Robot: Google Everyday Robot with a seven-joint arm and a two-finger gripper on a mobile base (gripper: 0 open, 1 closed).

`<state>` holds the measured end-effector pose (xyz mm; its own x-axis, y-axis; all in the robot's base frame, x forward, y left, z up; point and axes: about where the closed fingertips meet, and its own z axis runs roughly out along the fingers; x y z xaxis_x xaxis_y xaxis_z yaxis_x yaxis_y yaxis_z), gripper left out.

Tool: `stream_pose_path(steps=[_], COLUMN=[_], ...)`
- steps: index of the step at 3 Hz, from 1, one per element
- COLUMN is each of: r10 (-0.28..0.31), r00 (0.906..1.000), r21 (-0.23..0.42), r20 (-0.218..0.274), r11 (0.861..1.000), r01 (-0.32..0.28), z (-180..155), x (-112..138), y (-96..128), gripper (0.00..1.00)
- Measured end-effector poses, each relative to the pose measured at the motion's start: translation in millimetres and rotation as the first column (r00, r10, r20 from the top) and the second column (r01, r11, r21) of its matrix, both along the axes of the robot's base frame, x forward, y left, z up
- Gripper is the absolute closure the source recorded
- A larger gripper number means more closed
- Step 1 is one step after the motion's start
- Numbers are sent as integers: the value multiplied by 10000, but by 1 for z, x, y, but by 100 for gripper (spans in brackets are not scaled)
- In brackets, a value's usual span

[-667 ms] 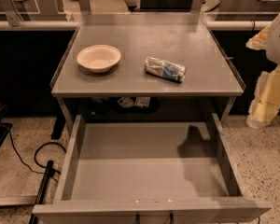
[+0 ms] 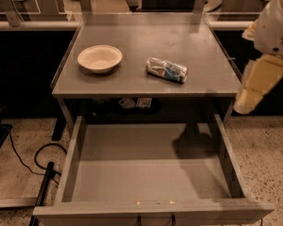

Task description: Place redbull can into top drawer

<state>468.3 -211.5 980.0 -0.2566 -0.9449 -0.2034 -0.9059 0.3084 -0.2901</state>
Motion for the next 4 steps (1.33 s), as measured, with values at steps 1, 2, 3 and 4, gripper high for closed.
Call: stream_pose_path(steps=[1,2,3,4], r10=[-602,-893,-875,-903], r00=[9977,9954,9961,9959], r21=[-23,130,334,785], r20=[294,356,72,30], r11=[9982,9960,9956,9929], r01=[603,889,872,898], z=[-1,-8,-10,-15], x=[50,89,102,103], y=[11,25,35,45], gripper=[0,0,0,0])
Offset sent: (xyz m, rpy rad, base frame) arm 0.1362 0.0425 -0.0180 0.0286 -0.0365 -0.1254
